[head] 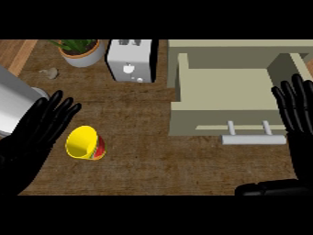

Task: Pick up the cup, place it into the drawer and close the drawer

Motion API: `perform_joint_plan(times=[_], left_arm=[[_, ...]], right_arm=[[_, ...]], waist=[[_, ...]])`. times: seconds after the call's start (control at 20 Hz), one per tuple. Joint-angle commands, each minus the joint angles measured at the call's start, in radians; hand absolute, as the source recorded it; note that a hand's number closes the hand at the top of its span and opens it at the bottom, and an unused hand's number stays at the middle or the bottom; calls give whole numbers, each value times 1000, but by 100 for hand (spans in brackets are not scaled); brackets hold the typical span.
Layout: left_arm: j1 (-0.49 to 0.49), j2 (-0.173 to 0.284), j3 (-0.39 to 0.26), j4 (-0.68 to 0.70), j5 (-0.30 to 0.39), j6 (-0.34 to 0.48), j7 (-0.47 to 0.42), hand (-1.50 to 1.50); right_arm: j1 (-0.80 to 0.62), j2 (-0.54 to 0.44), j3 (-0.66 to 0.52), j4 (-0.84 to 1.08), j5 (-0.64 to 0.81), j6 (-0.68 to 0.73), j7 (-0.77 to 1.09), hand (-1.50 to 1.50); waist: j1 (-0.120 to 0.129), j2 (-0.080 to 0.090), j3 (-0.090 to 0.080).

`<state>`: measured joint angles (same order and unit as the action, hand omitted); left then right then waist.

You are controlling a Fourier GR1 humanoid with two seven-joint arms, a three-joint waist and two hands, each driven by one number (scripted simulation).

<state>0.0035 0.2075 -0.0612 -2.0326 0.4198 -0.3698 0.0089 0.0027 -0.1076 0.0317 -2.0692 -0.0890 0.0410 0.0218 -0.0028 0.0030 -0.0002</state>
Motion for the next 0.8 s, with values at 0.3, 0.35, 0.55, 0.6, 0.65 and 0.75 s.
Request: perform_joint_plan(times=[0.3,0.35,0.55,0.6,0.65,0.75], left_arm=[[65,136,132,15,380,-211,117,-150],[-14,68,106,140,253,-220,48,-150],[28,78,135,56,312,-208,119,-150],[-29,41,97,110,235,-186,119,-150],[-107,102,165,185,331,-214,129,-150],[-69,69,142,87,322,-159,184,-150]], right_arm=[[-18,30,27,13,7,1,34,-150],[-69,8,-16,-37,-44,-3,141,-150],[-50,7,-18,0,-38,32,100,-150],[4,24,10,-31,-17,37,67,-150],[-104,-5,-69,58,-62,37,75,-150],[-60,28,-14,14,-14,18,82,-150]], waist=[[6,-4,0],[1,-3,0],[5,-4,0],[1,-4,0],[2,-2,0],[3,-4,0]])
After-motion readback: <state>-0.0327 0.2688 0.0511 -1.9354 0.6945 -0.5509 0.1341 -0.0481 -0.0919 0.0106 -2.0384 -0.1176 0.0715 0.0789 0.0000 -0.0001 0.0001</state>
